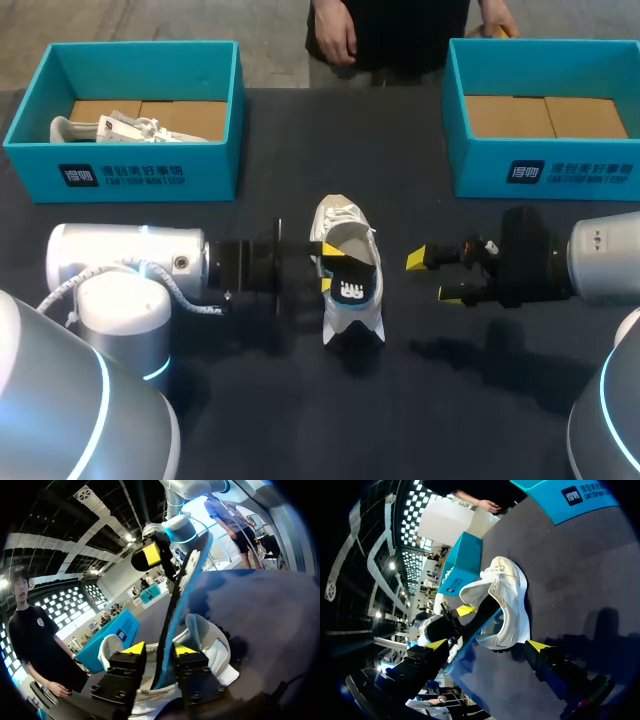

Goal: Take the shoe out of the shoebox, open the shoe tongue, remove and reinsert the insole, then place the shoe into the shoebox

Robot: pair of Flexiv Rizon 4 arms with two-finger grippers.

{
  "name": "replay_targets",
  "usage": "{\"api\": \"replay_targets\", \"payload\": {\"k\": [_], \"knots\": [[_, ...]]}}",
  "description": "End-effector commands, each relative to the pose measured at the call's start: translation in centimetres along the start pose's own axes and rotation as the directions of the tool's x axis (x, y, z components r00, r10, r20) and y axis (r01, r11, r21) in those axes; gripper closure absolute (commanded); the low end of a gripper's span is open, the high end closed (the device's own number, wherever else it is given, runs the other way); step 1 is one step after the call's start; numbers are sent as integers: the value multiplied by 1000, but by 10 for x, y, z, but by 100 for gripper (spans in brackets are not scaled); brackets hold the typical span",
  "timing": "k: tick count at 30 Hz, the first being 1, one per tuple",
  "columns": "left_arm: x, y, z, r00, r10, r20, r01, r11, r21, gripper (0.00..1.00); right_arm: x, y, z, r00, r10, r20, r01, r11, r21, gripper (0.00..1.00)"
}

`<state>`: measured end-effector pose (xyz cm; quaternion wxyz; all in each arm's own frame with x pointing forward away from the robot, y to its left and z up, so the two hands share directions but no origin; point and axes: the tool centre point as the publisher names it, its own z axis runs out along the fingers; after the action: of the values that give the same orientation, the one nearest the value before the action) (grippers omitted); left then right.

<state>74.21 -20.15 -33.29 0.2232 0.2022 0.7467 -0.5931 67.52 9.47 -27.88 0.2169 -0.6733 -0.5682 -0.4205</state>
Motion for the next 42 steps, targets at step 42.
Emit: {"api": "replay_targets", "payload": {"k": [42], "knots": [[4, -6, -12, 999, 23, -32, -24, 1000, -16, 67, 1, -1, 0, 1000, 1, 4, -1, 1000, -1, 0]]}}
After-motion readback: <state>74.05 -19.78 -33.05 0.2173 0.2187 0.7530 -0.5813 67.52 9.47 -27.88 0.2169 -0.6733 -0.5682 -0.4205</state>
